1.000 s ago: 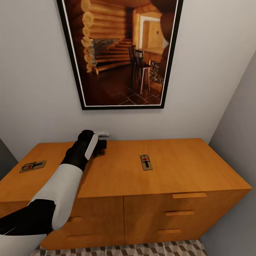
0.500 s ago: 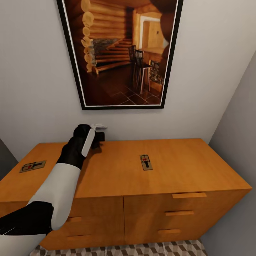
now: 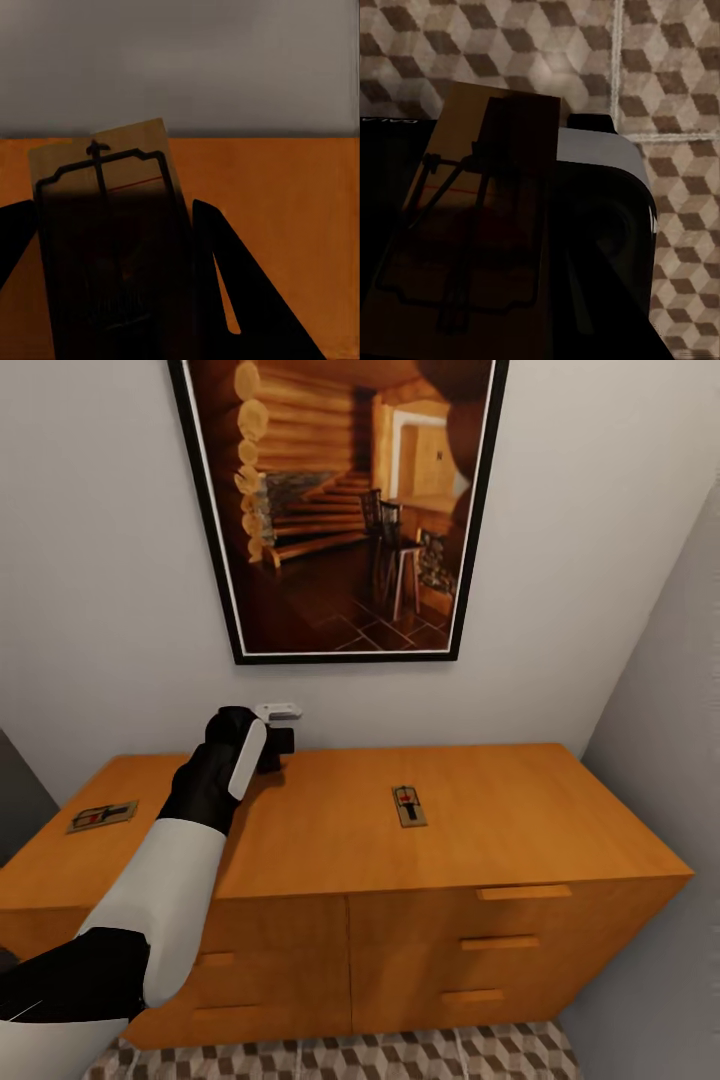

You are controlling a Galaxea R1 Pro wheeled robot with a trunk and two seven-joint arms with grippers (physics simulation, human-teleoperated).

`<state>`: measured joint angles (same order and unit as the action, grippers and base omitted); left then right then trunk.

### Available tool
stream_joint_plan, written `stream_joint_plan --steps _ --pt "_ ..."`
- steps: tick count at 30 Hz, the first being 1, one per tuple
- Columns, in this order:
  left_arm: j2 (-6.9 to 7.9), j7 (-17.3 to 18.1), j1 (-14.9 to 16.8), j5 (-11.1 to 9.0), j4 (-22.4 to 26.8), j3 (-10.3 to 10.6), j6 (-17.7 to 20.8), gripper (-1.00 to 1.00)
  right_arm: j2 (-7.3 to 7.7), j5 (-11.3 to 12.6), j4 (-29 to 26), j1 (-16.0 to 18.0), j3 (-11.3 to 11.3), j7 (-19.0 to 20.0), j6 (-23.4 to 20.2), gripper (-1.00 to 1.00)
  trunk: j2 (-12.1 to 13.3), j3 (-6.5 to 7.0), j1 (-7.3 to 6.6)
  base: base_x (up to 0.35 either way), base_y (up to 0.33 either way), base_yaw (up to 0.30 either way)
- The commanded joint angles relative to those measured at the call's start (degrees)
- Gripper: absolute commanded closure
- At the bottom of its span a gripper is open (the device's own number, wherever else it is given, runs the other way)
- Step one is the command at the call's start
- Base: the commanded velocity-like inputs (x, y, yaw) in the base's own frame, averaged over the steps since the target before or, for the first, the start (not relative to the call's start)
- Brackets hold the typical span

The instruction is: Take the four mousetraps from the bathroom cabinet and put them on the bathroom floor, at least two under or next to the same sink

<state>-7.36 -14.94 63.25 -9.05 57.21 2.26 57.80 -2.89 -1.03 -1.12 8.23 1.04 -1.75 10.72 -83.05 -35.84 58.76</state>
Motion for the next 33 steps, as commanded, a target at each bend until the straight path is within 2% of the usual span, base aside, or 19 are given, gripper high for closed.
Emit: stream_joint_plan --steps 1,33 --pt "0.0 -0.44 0.04 -0.53 -0.04 0.08 0.15 1.0 -0.01 -0.11 0.06 0.03 0.1 -0.36 0.18 1.0 -0.03 -0.05 -0.03 -0.301 0.0 0.0" --pt "-0.03 -0.43 0.04 -0.62 -2.28 0.2 0.28 1.0 -0.01 -0.11 0.06 0.03 0.1 -0.36 0.18 1.0 -0.03 -0.05 -0.03 -0.333 0.0 0.0"
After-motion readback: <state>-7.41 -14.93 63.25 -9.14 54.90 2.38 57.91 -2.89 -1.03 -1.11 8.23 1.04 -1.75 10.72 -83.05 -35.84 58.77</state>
